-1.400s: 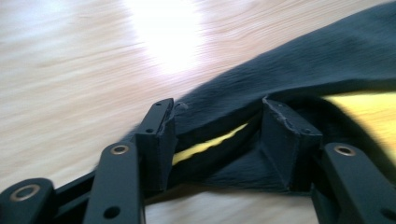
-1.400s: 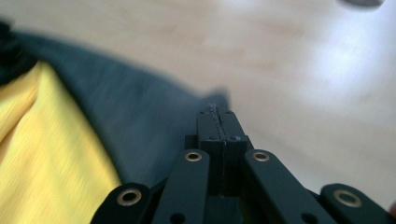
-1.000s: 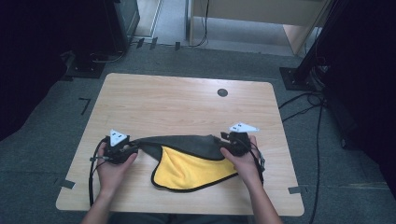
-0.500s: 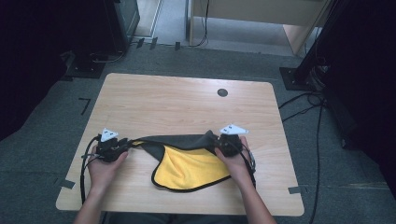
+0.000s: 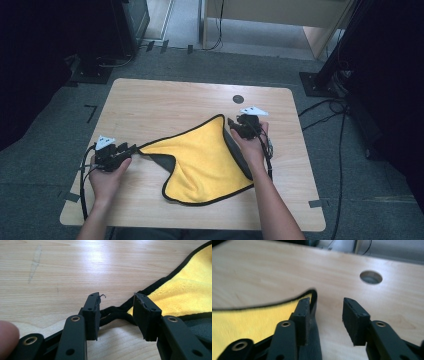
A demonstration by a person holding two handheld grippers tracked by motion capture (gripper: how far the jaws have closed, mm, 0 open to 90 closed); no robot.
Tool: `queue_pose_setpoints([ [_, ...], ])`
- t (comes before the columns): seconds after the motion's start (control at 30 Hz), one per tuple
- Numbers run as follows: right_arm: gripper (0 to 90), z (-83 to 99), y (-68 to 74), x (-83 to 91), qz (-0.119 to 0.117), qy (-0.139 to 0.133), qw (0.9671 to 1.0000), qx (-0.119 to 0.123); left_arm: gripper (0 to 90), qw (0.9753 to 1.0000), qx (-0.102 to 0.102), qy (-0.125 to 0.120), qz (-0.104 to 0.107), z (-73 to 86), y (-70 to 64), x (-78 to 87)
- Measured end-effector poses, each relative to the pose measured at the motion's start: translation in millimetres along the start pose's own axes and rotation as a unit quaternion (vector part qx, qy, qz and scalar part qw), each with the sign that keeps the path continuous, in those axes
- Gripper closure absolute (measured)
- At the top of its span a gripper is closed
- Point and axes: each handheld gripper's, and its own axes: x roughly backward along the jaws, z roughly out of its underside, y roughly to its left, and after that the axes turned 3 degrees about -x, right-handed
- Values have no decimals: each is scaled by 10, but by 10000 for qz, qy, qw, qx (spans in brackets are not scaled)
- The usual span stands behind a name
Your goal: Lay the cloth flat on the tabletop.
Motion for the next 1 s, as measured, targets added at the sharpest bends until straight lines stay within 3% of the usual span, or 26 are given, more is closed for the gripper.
queue_pose_setpoints([
  [0.1, 547, 35, 9, -34, -78, 44, 9999, -81, 546, 9999, 18, 109, 117, 3, -26, -47],
  [0.23, 513, -54, 79, -189, -254, 68, 9993, -249, 537, 9997, -6, 243, -7, 11, -37, -91],
  [0.3, 504, -101, 127, -331, -230, 228, 9993, -166, 556, 9995, -35, 307, -57, 21, -28, -104],
  [0.4, 637, -125, 177, -506, 99, 442, 9990, -45, 638, 9987, -155, 494, -43, 43, -38, -119],
  [0.43, 739, -126, 170, -533, 186, 474, 9987, -50, 671, 9984, -221, 518, -56, 45, -50, -114],
  [0.5, 833, -125, 126, -551, 215, 454, 9984, -263, 776, 9984, -231, 512, -37, 39, -49, -105],
  [0.57, 852, -122, 51, -552, 188, 389, 9983, -393, 847, 9986, -172, 492, 24, 30, -44, -108],
  [0.67, 861, -123, -75, -526, 169, 299, 9984, -445, 876, 9975, -422, 573, 24, -18, -95, -142],
  [0.77, 866, -133, -225, -493, 148, 292, 9983, -474, 883, 9962, -592, 637, -60, -149, -116, -235],
  [0.83, 869, -136, -315, -481, 168, 282, 9984, -464, 886, 9966, -516, 642, -35, -285, -111, -335],
  [0.9, 870, -144, -394, -468, 219, 286, 9984, -443, 887, 9966, -508, 641, 2, -465, -130, -447],
  [1.0, 871, -152, -527, -443, 250, 233, 9972, -668, 888, 9959, -640, 633, -35, -763, -194, -652],
])
